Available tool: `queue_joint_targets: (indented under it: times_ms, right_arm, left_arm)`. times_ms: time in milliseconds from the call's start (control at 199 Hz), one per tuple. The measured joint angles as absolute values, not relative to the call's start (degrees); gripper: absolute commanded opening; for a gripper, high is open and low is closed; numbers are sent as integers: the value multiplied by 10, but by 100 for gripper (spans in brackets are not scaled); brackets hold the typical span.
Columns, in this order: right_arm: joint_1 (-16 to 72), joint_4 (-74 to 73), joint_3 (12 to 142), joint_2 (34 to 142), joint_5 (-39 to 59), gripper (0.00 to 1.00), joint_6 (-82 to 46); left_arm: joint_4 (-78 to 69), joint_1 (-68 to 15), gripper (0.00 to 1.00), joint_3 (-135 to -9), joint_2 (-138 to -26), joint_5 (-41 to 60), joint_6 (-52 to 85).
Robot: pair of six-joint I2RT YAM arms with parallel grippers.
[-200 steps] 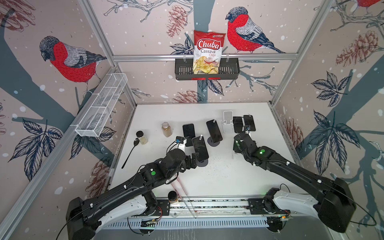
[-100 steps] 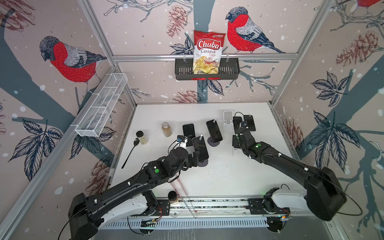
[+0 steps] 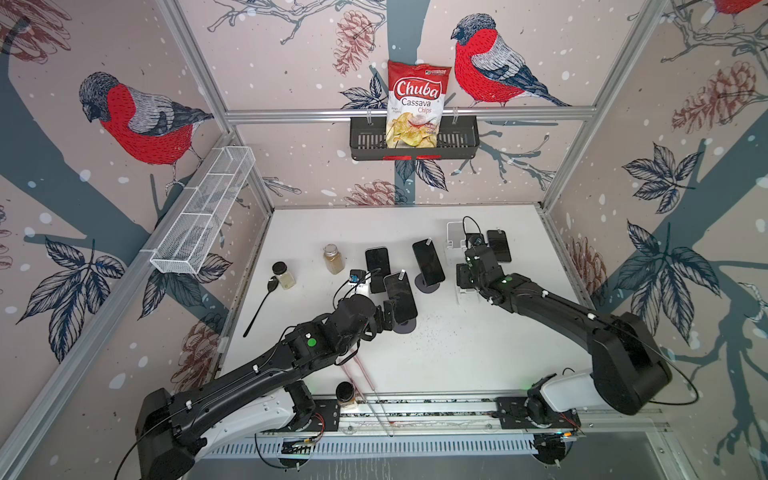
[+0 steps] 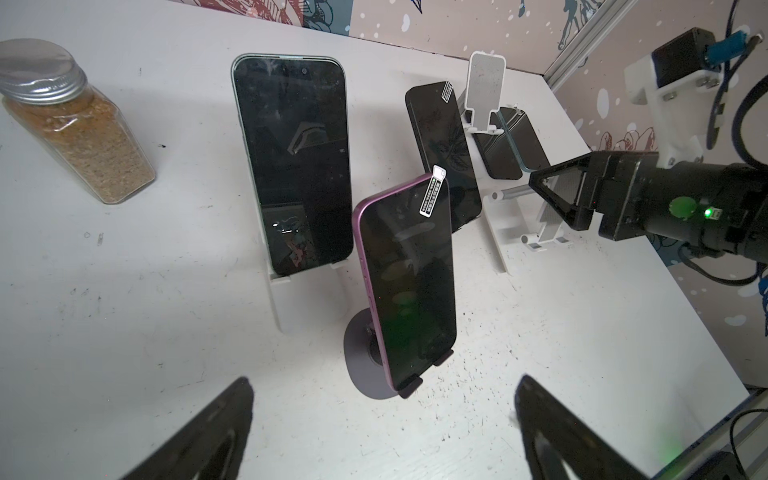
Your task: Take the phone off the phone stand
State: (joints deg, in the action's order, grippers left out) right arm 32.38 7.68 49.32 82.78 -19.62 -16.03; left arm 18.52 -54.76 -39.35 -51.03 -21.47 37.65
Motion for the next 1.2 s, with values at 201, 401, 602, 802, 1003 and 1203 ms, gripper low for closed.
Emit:
queue_joint_targets:
  times_ms: [201, 401, 602, 802, 1003, 1203]
  right_arm:
    - [317, 75, 498, 853, -190, 60, -161]
    - [315, 66, 502, 868, -190, 62, -161]
    - [314, 64, 505, 874, -191, 67, -164]
    - [314, 65, 507, 874, -189, 75, -169]
    - [314, 65, 521, 860, -182, 82, -169]
    - [314, 75, 532, 820, -176, 93, -169]
  left_arm:
    - [187, -548, 97, -394, -510, -223, 378]
    - [186, -548, 97, -392, -501, -226, 387]
    - [182, -548, 97, -385, -490, -226, 387]
    - [185, -548, 97, -387, -505, -227, 388]
    - [191, -548, 97, -404, -523, -227, 390]
    - [211, -548, 97, -423, -546, -227, 396]
